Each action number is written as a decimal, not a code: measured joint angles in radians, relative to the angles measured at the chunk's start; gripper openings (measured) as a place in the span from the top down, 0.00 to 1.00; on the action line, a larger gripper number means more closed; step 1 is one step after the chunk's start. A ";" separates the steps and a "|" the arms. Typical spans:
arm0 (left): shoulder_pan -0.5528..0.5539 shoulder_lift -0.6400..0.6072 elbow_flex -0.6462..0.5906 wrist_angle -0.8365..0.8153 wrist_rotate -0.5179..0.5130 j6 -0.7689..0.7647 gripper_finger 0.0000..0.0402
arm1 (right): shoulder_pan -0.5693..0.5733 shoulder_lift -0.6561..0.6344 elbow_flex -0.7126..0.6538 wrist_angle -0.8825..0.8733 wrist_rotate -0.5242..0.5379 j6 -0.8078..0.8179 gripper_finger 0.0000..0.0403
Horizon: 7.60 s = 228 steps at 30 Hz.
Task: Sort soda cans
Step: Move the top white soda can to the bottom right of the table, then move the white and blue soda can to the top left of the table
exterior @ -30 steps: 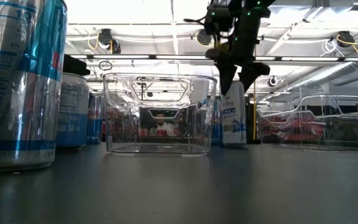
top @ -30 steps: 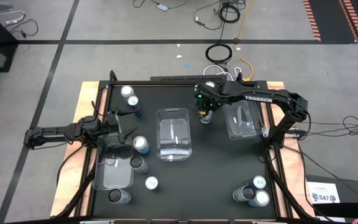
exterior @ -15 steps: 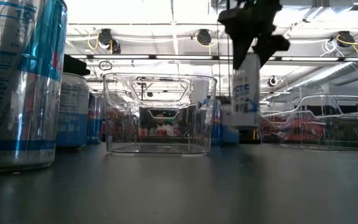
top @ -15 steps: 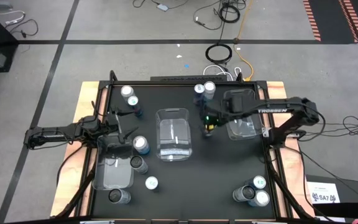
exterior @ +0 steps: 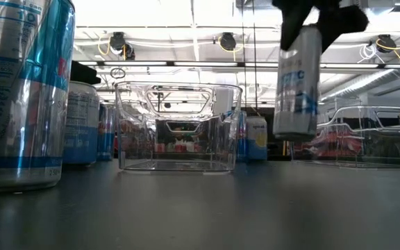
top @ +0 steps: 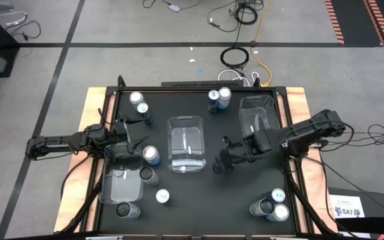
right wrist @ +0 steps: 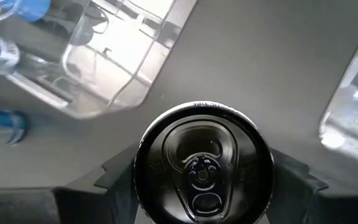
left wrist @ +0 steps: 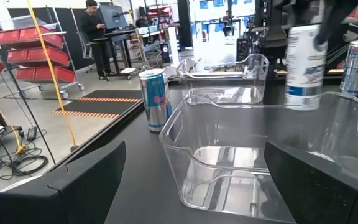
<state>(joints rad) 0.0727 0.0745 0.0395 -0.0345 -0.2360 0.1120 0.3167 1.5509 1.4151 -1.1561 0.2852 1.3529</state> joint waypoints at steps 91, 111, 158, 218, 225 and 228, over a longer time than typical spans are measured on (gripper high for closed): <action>0.000 0.000 0.000 0.001 -0.005 0.000 0.03 | 0.412 0.040 0.000 -0.385 -0.104 0.914 0.20; -0.001 0.000 0.000 0.022 0.002 -0.295 0.03 | 0.411 -0.141 0.001 -0.415 -0.014 0.913 0.20; -0.002 0.692 1.010 -1.162 0.059 -1.278 0.03 | -0.199 -0.216 0.001 -0.058 0.099 -0.387 0.20; -0.186 1.318 1.106 -1.119 0.206 -0.811 0.03 | -0.265 -0.216 0.001 -0.037 0.106 -0.553 0.20; -0.186 1.318 1.048 -1.088 0.228 -0.809 0.03 | -0.265 -0.216 0.001 -0.037 0.106 -0.546 0.20; -0.187 1.318 1.021 -1.049 0.255 -0.800 0.03 | -0.264 -0.216 0.001 -0.037 0.106 -0.545 0.20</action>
<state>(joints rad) -0.1139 1.3930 1.0606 -1.0835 0.0187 -0.6885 0.0525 1.3346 1.4158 -1.1927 0.3908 0.8077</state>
